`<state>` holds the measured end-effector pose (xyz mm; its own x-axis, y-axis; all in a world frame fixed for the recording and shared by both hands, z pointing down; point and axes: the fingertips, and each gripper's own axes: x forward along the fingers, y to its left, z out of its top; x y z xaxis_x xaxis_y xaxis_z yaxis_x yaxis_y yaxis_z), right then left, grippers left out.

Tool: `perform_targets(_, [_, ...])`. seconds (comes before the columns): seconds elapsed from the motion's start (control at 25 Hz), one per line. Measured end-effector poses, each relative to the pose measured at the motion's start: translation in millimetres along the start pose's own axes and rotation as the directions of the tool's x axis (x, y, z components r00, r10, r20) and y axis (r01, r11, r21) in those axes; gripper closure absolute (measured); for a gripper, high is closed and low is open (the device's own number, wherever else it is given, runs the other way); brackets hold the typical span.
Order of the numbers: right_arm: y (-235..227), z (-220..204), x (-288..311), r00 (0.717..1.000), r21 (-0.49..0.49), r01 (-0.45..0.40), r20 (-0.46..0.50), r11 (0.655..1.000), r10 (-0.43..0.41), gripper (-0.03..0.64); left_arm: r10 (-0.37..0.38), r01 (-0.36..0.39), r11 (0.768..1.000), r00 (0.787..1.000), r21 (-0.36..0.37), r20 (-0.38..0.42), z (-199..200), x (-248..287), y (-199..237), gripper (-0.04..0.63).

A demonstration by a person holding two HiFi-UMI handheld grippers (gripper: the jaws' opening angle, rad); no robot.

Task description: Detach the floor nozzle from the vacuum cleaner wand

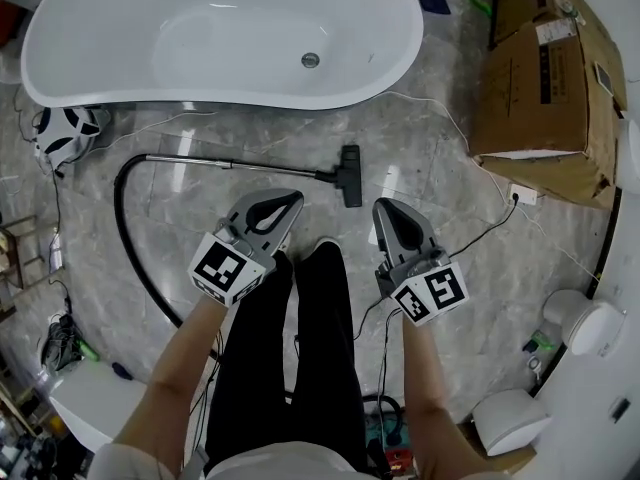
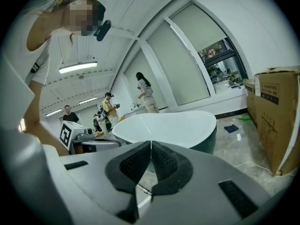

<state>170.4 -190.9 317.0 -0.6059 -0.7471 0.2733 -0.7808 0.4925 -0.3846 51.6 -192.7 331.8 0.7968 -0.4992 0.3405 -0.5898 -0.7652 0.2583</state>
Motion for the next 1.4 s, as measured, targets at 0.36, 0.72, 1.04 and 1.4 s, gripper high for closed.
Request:
perform_targets(0.36, [-33.8,-47.0,32.4,1.0,-0.023,0.003,-0.01,1.0,-0.003,0.601,0.0,0.0,1.0,1.0,-0.002,-0.027,-60.0,36.5,29.1,0.584])
perform_targets(0.72, [-48.7,-113.8,52.8,0.998,-0.033,-0.04,-0.054,0.999,0.039,0.601,0.018,-0.016,1.0,0.997,0.022,-0.078,-133.8,46.6,51.7,0.584])
perform_targets(1.04, [-59.7,-162.2,63.4,0.998,-0.034,-0.028,-0.059,0.999,0.026,0.601,0.006,-0.004,1.0,0.997,0.018,-0.072,-183.8,55.8,65.2,0.584])
perform_targets(1.4, [-70.0,-236.4,96.9,0.991,-0.036,-0.051,-0.126,0.998,0.046,0.601,0.01,-0.001,0.998,0.988,0.061,-0.152,-258.0,64.5,93.3,0.584])
